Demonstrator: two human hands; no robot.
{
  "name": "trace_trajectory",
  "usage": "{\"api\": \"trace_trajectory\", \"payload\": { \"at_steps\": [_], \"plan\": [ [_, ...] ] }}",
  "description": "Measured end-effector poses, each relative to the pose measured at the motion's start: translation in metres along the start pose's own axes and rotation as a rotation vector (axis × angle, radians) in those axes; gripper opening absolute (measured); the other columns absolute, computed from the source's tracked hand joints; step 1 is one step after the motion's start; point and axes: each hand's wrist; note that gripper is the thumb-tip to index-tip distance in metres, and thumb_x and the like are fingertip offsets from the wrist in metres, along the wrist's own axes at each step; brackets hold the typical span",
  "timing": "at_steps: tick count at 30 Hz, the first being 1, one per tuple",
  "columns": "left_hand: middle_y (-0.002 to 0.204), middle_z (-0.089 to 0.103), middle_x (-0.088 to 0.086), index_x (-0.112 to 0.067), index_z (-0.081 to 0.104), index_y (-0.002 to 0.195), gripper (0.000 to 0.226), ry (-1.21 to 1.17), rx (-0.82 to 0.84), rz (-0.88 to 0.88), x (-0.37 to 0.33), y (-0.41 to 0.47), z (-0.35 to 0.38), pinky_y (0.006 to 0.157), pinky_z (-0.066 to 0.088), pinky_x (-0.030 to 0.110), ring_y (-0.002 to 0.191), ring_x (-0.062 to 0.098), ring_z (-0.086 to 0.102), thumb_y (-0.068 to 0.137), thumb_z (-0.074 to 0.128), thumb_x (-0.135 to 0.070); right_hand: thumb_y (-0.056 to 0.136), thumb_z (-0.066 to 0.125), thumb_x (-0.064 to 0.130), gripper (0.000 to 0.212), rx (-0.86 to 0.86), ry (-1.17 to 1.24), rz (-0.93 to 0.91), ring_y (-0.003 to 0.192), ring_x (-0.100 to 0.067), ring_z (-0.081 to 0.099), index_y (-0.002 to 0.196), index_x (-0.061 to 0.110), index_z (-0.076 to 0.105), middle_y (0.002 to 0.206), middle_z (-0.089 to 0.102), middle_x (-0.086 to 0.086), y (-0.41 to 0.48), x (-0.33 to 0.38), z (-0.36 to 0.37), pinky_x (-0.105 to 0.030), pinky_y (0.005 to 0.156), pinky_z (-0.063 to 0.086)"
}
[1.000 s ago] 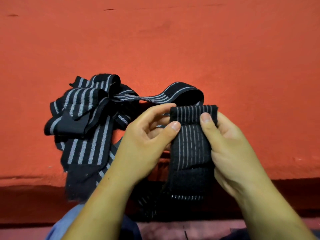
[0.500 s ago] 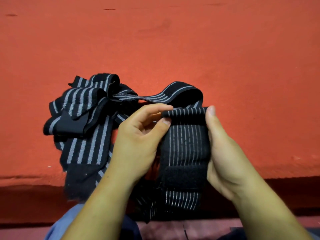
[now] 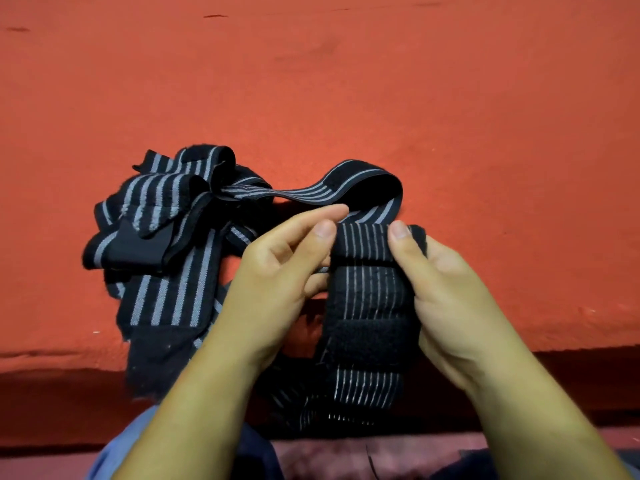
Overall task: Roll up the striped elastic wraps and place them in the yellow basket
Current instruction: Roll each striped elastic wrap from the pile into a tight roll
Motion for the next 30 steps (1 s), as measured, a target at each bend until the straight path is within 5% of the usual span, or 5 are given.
{"api": "trace_trajectory", "payload": {
  "at_steps": [8, 12, 17, 21, 30],
  "plan": [
    [0.112, 0.079, 0.003, -0.014, 0.075, 0.121, 0.034, 0.142, 0.010, 0.028, 0.0022, -0.0004, -0.0001, 0.082, 0.055, 0.020, 0.097, 0.009, 0.074, 0.095, 0.062, -0.030, 0.091, 0.051, 0.063, 0.050, 0.006, -0.145, -0.053, 0.110, -0.017, 0.074, 0.119, 0.026, 0.073, 0.115, 0.079, 0.001, -0.0014, 0.0009, 0.0012, -0.050, 0.105, 0.052],
    [0.115, 0.079, -0.001, -0.016, 0.075, 0.121, 0.031, 0.224, 0.010, 0.055, 0.0018, 0.0000, -0.0014, 0.095, 0.056, 0.029, 0.111, 0.015, 0.073, 0.097, 0.061, -0.029, 0.099, 0.051, 0.053, 0.043, -0.011, -0.194, -0.082, 0.105, -0.016, 0.076, 0.117, 0.022, 0.073, 0.110, 0.080, 0.002, -0.0010, -0.0003, 0.0003, -0.047, 0.100, 0.055],
    [0.108, 0.080, 0.000, -0.013, 0.074, 0.121, 0.031, 0.162, 0.062, 0.030, -0.0014, -0.0030, 0.0016, 0.073, 0.055, 0.015, 0.093, 0.006, 0.075, 0.095, 0.062, -0.024, 0.099, 0.054, 0.047, 0.036, -0.064, -0.157, -0.129, 0.093, -0.017, 0.077, 0.109, 0.017, 0.071, 0.100, 0.080, -0.003, -0.0007, 0.0013, -0.0005, -0.034, 0.080, 0.058],
    [0.107, 0.079, 0.005, -0.008, 0.075, 0.118, 0.028, 0.164, 0.017, 0.075, 0.0026, -0.0014, 0.0016, 0.080, 0.054, 0.017, 0.097, 0.009, 0.073, 0.091, 0.070, -0.012, 0.093, 0.058, 0.054, 0.043, -0.047, -0.054, -0.063, 0.107, -0.024, 0.075, 0.113, 0.020, 0.074, 0.112, 0.079, -0.007, -0.0008, -0.0004, 0.0009, -0.053, 0.103, 0.054],
    [0.114, 0.078, 0.004, -0.010, 0.073, 0.121, 0.026, 0.139, -0.062, 0.131, 0.0035, 0.0014, -0.0013, 0.098, 0.058, 0.034, 0.111, 0.019, 0.074, 0.095, 0.069, -0.006, 0.096, 0.049, 0.058, 0.062, 0.029, 0.083, 0.140, 0.106, -0.027, 0.076, 0.110, 0.005, 0.079, 0.110, 0.079, -0.014, -0.0031, 0.0040, 0.0018, -0.044, 0.104, 0.052]
  ]
}}
Point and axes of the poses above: each hand's wrist, its own y-axis towards the middle knuckle, its own z-axis out of the palm, x = y × z
